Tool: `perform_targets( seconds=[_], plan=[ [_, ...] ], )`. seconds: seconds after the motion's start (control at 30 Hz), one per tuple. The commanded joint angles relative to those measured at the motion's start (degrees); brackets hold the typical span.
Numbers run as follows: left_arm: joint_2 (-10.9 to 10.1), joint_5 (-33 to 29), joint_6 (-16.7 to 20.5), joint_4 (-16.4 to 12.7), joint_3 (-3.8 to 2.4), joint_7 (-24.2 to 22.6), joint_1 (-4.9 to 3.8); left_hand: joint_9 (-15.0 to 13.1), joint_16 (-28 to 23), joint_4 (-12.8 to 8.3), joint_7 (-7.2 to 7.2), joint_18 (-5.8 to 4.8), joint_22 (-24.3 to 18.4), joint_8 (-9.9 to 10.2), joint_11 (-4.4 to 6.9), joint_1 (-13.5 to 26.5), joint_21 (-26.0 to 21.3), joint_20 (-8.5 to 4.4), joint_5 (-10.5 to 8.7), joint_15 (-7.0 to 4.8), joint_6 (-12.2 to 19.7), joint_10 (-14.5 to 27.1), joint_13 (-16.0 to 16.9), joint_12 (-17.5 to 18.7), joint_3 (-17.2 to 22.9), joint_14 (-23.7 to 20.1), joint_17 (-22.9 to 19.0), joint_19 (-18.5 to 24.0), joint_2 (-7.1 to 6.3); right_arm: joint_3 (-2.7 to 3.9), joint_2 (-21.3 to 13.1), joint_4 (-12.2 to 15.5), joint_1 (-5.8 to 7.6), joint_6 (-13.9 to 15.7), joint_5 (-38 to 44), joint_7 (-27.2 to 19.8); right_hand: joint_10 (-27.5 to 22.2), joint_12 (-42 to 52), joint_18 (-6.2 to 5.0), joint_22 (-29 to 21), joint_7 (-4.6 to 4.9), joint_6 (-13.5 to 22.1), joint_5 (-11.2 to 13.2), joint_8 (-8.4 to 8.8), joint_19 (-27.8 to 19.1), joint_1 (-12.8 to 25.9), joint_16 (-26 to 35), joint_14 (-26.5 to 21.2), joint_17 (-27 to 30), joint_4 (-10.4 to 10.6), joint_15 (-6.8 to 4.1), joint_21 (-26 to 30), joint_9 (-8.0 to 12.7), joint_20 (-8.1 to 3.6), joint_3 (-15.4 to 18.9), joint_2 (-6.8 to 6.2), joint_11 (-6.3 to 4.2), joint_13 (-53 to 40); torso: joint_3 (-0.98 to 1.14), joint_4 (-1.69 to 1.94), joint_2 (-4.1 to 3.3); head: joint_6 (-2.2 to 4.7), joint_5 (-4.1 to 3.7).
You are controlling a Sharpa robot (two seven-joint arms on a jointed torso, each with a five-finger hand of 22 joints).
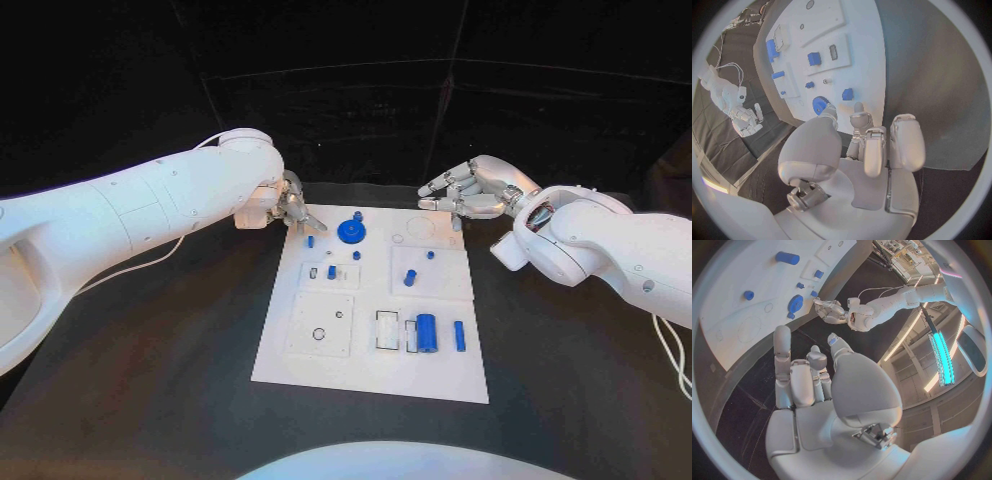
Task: Assemble the parts on the task board
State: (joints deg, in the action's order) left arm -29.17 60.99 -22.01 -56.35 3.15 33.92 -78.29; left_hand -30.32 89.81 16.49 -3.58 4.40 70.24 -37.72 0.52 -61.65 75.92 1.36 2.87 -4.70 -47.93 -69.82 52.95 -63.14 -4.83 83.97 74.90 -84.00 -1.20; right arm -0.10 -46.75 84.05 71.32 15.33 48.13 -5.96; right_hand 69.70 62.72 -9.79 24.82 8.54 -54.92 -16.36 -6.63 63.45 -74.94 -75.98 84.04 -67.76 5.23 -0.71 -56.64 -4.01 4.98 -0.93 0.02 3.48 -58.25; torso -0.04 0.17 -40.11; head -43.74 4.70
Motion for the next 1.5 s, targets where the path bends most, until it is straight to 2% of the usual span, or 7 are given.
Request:
perform_targets(
  seconds=[0.03,0.6,0.97,1.23,1.37,1.5],
  plan=[
    [0.39,0.90,-2.17,0.41,0.03,-1.17,0.07,0.08,0.19,0.00,-0.02,-0.33,0.09,-0.09,0.07,-0.09,0.25,0.32,-0.16,0.34,-0.47,-0.56,0.13,-0.36,-0.45,6.03,15.10,-0.19,0.46,0.03,0.10,-0.01,0.10,-0.38,0.02,-0.43,-0.34,-0.22,-0.81,-0.09,-0.10,0.15,-0.44,-0.25,-0.42,0.27,0.34,1.20,0.06,0.27,-0.37,0.37,0.10,0.05,0.04,0.22,-0.11,0.05,0.02,0.07,0.01,0.00,0.01],
    [1.36,0.93,-4.29,1.06,0.30,-1.49,0.55,0.43,0.19,-0.66,0.27,-0.38,0.44,-0.34,0.34,-2.08,0.43,0.14,-0.13,0.11,-1.33,-1.02,0.56,-0.84,-1.08,6.03,15.10,-0.29,1.47,0.03,0.17,-0.10,0.10,-0.45,0.08,-0.38,-0.36,-0.25,-0.81,-0.12,-0.10,0.16,-0.53,-0.26,-0.41,0.20,0.44,1.19,0.17,0.27,-0.38,0.41,0.10,0.05,0.00,0.27,-0.12,0.10,0.04,0.08,0.05,-0.15,0.09],
    [1.48,0.93,-3.84,1.17,0.35,-1.62,0.60,0.79,0.19,-1.49,0.30,-0.38,0.52,-0.30,0.39,-4.18,0.42,0.06,-0.12,0.06,-1.52,-1.11,0.55,-0.92,-0.92,6.03,15.10,-0.29,2.72,0.03,0.22,-0.17,0.10,-0.48,0.08,-0.37,-0.36,-0.25,-0.81,-0.12,-0.10,0.16,-0.53,-0.26,-0.41,0.20,0.44,1.19,0.17,0.27,-0.38,0.41,0.10,0.05,0.00,0.27,-0.12,0.10,0.03,0.07,0.01,-0.20,0.09],
    [1.53,0.93,-3.14,1.18,0.36,-2.03,0.61,1.25,0.19,-3.95,0.34,-0.39,0.62,-0.26,0.44,-8.34,0.38,0.01,-0.10,0.00,-1.67,-1.17,0.48,-0.93,1.06,6.03,15.10,-0.28,5.51,0.03,0.27,-0.20,0.10,-0.51,0.08,-0.36,-0.36,-0.25,-0.81,-0.12,-0.10,0.16,-0.53,-0.26,-0.41,0.20,0.44,1.19,0.17,0.27,-0.38,0.41,0.10,0.05,0.00,0.27,-0.12,0.10,0.04,0.05,0.03,-0.29,0.09],
    [1.56,0.92,-2.98,1.20,0.36,-2.61,0.62,1.51,0.19,-6.27,0.64,-0.39,0.73,-0.08,0.75,-11.87,0.41,-0.09,-0.05,-0.19,-1.50,-1.10,0.41,-0.83,3.49,6.03,15.10,-0.29,7.34,0.03,0.29,-0.20,0.10,-0.54,0.08,-0.37,-0.35,-0.25,-0.81,-0.14,-0.10,0.16,-0.62,-0.28,-0.40,0.15,0.44,1.21,0.15,0.26,-0.38,0.44,0.09,0.05,-0.02,0.30,-0.12,0.10,0.06,0.05,0.04,-0.34,0.06],
    [1.55,0.81,-2.63,1.19,0.36,-3.66,0.63,2.03,0.19,-9.70,1.08,-0.36,0.68,0.54,1.20,-16.72,0.30,-0.38,-0.04,-0.56,-0.90,-0.82,0.25,-0.44,7.86,6.03,15.10,-0.25,9.30,0.03,0.30,-0.22,0.10,-0.58,0.08,-0.36,-0.35,-0.24,-0.81,-0.16,-0.09,0.16,-0.66,-0.28,-0.39,0.13,0.44,1.21,0.14,0.26,-0.39,0.46,0.09,0.04,-0.03,0.32,-0.12,0.11,0.04,0.05,0.03,-0.37,0.04]
  ],
)
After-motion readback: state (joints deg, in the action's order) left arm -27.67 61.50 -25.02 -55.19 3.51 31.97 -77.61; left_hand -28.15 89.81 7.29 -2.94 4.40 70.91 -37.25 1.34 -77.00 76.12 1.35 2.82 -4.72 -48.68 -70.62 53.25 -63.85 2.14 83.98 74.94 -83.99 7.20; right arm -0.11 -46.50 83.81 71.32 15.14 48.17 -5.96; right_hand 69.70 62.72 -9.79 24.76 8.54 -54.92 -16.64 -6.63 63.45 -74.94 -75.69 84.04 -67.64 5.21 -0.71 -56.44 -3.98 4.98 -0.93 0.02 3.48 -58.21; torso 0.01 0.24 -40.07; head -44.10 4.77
